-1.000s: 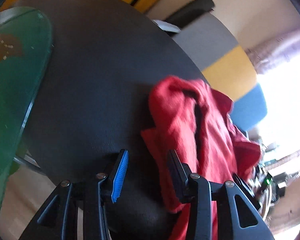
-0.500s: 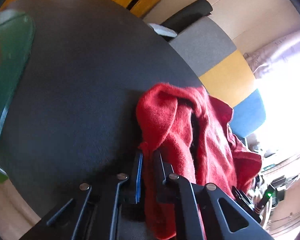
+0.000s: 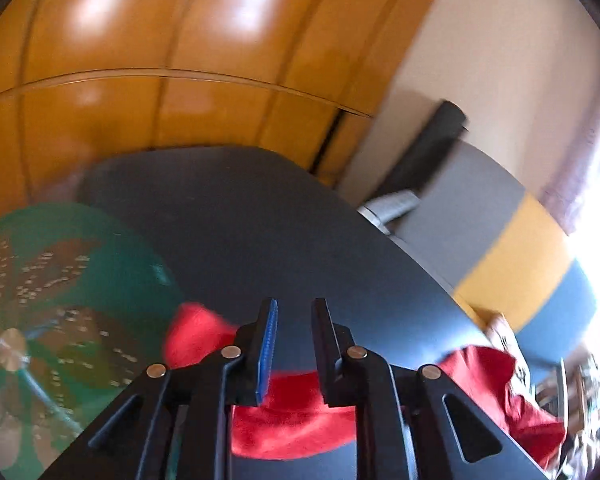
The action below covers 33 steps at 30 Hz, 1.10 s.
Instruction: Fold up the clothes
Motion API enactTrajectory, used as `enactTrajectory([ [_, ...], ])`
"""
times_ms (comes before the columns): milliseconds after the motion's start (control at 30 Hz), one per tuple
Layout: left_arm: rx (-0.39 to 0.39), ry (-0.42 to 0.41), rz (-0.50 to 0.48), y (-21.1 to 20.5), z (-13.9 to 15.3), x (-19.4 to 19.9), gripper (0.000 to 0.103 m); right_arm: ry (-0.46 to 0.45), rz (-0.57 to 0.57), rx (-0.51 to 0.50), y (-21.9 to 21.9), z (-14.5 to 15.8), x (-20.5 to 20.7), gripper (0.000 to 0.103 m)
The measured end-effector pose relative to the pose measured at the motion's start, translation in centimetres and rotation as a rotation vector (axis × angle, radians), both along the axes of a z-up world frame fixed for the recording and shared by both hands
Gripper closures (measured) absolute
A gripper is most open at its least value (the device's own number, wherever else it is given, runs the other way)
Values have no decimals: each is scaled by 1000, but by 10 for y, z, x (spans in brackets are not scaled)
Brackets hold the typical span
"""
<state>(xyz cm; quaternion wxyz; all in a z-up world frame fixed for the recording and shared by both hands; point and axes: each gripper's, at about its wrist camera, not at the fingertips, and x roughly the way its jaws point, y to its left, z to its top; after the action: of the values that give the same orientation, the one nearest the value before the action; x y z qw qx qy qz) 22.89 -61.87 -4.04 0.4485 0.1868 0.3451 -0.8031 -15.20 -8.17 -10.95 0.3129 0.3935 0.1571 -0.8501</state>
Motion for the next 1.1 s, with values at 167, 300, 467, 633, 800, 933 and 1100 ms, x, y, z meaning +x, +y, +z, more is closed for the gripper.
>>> enactTrajectory([
  [167,54,-68,-56,-3,-22,-6,87,0,1,-2,0,0,-1,0],
  [300,186,-84,-50,-18,-46,-13,84,-1,3,-3,0,-1,-2,0],
  [467,279,-15,-130,-35,-44,-30,72,-3,3,-6,1,0,-1,0],
  [633,751,69,-240,-67,-94,-68,72,-4,4,-8,1,0,-1,0],
  [800,906,41,-206,-74,-116,-89,69,-4,4,-9,1,-1,-2,0],
  [933,1008,52,-189,-93,-125,-110,59,-4,5,-12,2,-1,-2,0],
  [1100,1093,41,-145,-104,-149,-127,57,-6,7,-18,2,-1,-3,0],
])
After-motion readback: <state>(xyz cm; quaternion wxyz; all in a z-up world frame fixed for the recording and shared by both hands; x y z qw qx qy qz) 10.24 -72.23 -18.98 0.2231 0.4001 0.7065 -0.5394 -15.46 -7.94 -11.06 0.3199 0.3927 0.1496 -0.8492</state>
